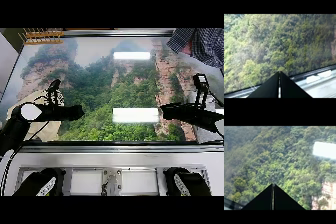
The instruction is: Fold the clothes and pants, and hang the long-sleeved shirts on hangers.
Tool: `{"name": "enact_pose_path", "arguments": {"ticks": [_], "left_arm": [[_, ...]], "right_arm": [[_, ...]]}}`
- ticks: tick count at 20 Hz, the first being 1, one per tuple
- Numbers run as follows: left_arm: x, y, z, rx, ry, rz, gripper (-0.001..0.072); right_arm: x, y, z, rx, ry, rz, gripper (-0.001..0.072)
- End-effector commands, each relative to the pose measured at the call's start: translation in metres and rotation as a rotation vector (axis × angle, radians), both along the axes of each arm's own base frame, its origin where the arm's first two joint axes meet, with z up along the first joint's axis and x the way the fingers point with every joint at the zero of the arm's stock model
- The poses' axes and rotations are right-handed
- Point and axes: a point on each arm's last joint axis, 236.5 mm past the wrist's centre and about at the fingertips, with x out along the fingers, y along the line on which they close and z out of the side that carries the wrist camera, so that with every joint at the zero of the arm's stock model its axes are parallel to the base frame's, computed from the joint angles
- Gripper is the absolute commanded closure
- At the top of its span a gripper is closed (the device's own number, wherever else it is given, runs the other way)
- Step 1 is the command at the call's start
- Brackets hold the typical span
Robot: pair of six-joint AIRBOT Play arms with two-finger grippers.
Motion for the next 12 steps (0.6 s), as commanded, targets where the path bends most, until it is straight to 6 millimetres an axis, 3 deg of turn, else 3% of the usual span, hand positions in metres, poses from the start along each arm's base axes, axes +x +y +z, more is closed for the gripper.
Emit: {"name": "enact_pose_path", "arguments": {"ticks": [1, 10, 12], "left_arm": [[0.0000, 0.0000, -0.0002, 0.001, 0.000, -0.001, 0.0700], [0.0000, 0.0000, -0.0001, 0.000, 0.000, 0.000, 0.0699], [0.0087, 0.0008, 0.0032, -0.005, -0.033, 0.020, 0.0700]], "right_arm": [[-0.0001, 0.0004, -0.0001, 0.000, 0.000, 0.001, 0.0700], [-0.0001, 0.0004, -0.0001, 0.000, 0.000, 0.001, 0.0701], [-0.0001, 0.0004, -0.0001, 0.001, 0.001, 0.001, 0.0701]]}}
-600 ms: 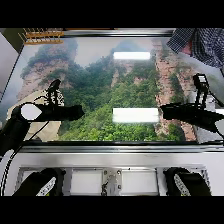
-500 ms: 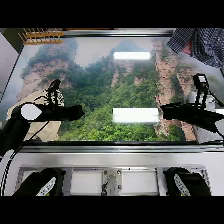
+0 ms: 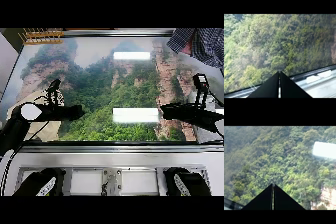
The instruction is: Fold the clothes and pants, and hang the long-sleeved shirts on hangers.
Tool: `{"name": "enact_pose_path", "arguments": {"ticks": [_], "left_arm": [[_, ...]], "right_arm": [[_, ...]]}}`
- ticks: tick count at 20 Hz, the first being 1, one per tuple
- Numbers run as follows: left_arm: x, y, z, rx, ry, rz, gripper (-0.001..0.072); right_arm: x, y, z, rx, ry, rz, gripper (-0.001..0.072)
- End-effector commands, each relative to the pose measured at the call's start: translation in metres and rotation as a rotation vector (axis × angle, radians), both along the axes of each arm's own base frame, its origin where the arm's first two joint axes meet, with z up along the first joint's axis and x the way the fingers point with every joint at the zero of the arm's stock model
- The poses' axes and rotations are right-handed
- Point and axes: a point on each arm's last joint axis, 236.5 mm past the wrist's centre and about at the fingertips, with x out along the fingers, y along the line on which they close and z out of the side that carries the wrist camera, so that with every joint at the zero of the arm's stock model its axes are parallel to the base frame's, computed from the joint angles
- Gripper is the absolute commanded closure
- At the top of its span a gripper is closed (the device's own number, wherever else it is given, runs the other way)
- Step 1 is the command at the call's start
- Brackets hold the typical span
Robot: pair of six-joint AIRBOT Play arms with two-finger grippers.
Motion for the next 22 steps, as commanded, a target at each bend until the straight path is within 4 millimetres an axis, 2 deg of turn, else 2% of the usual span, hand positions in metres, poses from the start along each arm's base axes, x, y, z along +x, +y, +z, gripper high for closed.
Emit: {"name": "enact_pose_path", "arguments": {"ticks": [1, 2, 3, 4, 5, 7, 10, 11, 13, 16, 19, 22], "left_arm": [[0.013, 0.001, 0.005, -0.007, -0.050, 0.031, 0.0700], [0.014, 0.002, 0.005, -0.005, -0.053, 0.032, 0.0699], [0.014, 0.004, 0.004, 0.007, -0.059, 0.029, 0.0620], [0.019, 0.010, 0.004, 0.037, -0.087, 0.021, 0.0208], [0.030, 0.024, 0.007, 0.096, -0.141, 0.023, -0.0004], [0.065, 0.073, 0.019, 0.274, -0.235, 0.061, -0.0006], [0.121, 0.160, 0.025, 0.509, -0.246, 0.149, -0.0006], [0.137, 0.184, 0.018, 0.554, -0.217, 0.171, -0.0006], [0.162, 0.214, -0.010, 0.588, -0.137, 0.182, -0.0006], [0.188, 0.247, -0.060, 0.672, -0.038, 0.150, -0.0006], [0.207, 0.254, -0.102, 0.692, 0.031, 0.121, -0.0006], [0.211, 0.252, -0.129, 0.677, 0.096, 0.104, -0.0006]], "right_arm": [[0.000, 0.000, 0.000, 0.000, 0.001, 0.001, 0.0701], [0.000, 0.000, 0.000, 0.000, 0.001, 0.001, 0.0701], [0.000, 0.000, 0.000, 0.001, 0.001, 0.001, 0.0701], [0.000, 0.000, 0.000, 0.001, 0.001, 0.001, 0.0701], [0.000, 0.000, 0.000, 0.000, 0.001, 0.001, 0.0701], [0.000, 0.000, 0.000, 0.000, 0.001, 0.001, 0.0701], [0.000, 0.000, 0.000, 0.000, 0.001, 0.001, 0.0701], [0.000, 0.000, 0.000, 0.001, 0.001, 0.001, 0.0701], [0.000, 0.000, 0.000, 0.001, 0.001, 0.001, 0.0701], [0.000, 0.000, 0.000, 0.000, 0.001, 0.001, 0.0701], [0.000, 0.000, 0.000, 0.000, 0.001, 0.001, 0.0701], [0.000, 0.000, 0.000, 0.000, 0.001, 0.001, 0.0701]]}}
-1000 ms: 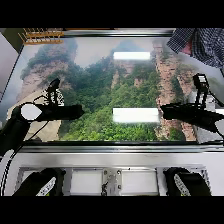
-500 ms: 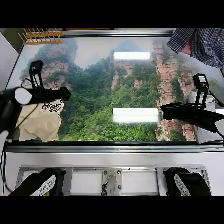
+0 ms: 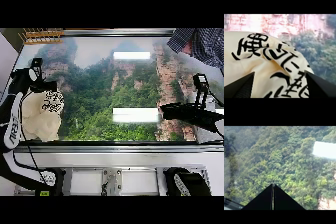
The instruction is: Fold the clothes and pants, and hang the long-sleeved shirts on hangers.
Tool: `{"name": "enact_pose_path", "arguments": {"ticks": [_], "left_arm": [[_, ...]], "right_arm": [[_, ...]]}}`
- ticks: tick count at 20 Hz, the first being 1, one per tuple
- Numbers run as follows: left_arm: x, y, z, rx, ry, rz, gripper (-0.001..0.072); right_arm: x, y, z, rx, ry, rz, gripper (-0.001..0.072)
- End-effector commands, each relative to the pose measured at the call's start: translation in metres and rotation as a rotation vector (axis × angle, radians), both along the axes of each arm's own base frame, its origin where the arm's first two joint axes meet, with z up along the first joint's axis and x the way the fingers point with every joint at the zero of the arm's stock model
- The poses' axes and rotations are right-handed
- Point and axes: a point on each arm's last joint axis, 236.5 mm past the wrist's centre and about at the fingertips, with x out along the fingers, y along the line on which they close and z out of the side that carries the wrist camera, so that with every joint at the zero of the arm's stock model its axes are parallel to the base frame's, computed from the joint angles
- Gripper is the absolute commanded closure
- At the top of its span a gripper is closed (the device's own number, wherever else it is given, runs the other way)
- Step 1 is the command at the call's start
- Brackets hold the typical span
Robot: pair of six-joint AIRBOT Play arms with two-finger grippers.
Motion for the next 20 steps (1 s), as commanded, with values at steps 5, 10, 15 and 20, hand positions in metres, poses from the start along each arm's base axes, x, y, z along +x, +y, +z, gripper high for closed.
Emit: {"name": "enact_pose_path", "arguments": {"ticks": [5, 10, 15, 20], "left_arm": [[-0.004, -0.025, -0.038, -0.106, 0.129, 0.015, 0.0701], [0.023, -0.113, 0.076, -0.204, -0.106, -0.140, 0.0700], [-0.024, -0.267, 0.257, -0.277, -0.406, -0.550, 0.0700], [-0.105, -0.341, 0.320, -0.248, -0.499, -0.829, 0.0700]], "right_arm": [[0.000, 0.000, 0.000, 0.000, 0.000, 0.001, 0.0701], [0.000, 0.000, 0.000, 0.000, 0.000, 0.001, 0.0701], [-0.001, 0.022, 0.016, 0.173, 0.024, -0.017, 0.0701], [0.008, 0.015, 0.025, 0.187, -0.019, -0.057, 0.0701]]}}
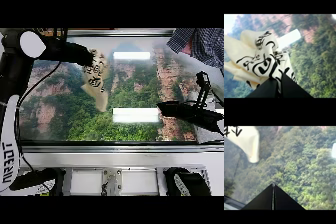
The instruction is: Fold the clothes and pants, and hang the long-sleeved shirts on hangers.
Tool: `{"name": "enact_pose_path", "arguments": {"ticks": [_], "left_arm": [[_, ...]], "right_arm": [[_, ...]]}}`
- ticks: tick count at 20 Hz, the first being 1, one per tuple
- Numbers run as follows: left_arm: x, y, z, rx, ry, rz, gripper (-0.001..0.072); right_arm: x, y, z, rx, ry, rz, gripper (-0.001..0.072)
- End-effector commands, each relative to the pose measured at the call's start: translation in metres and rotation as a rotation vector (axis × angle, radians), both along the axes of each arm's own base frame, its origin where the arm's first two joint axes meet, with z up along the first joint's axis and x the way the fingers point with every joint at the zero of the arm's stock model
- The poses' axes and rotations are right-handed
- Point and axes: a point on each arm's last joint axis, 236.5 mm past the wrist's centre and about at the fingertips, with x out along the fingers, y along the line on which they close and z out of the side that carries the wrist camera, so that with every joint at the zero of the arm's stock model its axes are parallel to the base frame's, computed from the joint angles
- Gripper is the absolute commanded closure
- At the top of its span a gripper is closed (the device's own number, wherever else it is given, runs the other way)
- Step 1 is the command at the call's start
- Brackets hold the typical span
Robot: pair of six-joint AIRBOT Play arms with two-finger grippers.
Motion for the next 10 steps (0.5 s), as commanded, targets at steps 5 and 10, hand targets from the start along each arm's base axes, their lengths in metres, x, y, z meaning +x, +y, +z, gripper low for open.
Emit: {"name": "enact_pose_path", "arguments": {"ticks": [5, 10], "left_arm": [[-0.030, -0.046, -0.036, 0.029, 0.046, -0.104, 0.0700], [-0.009, -0.048, -0.166, 0.045, 0.298, 0.029, 0.0018]], "right_arm": [[0.010, -0.023, -0.001, -0.040, -0.019, -0.068, 0.0703], [0.010, -0.041, -0.013, -0.148, -0.014, -0.085, 0.0703]]}}
